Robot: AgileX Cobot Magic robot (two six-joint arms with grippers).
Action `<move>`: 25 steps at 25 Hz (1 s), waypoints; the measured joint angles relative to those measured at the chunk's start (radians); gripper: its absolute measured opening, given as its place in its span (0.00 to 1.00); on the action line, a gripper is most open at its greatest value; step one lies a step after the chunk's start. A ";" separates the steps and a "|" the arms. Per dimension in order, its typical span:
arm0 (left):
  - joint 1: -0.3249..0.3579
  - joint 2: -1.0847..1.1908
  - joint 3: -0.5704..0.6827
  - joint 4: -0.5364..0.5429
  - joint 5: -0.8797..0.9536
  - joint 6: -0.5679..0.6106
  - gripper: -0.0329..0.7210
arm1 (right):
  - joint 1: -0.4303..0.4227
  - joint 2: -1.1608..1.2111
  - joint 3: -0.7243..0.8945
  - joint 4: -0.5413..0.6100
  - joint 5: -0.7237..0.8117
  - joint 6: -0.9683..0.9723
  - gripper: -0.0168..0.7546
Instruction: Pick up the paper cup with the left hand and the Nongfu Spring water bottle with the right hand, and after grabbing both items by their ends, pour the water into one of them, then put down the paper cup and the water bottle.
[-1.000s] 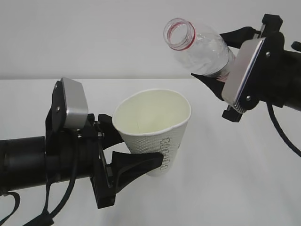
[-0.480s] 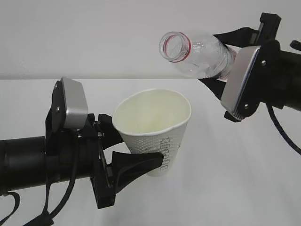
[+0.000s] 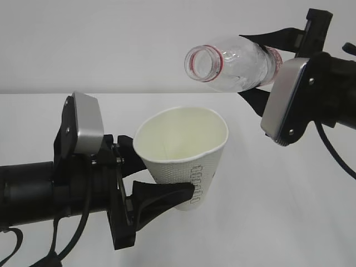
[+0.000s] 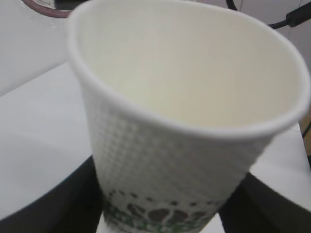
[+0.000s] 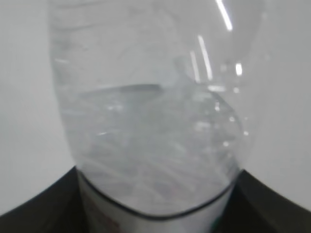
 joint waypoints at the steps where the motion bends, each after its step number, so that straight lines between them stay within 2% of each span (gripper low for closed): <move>1: 0.000 0.000 0.000 0.010 -0.002 0.000 0.69 | 0.000 0.000 0.000 0.000 0.000 -0.007 0.65; 25: 0.000 0.000 0.000 0.042 -0.016 -0.025 0.69 | 0.000 0.000 -0.011 0.007 -0.033 -0.186 0.65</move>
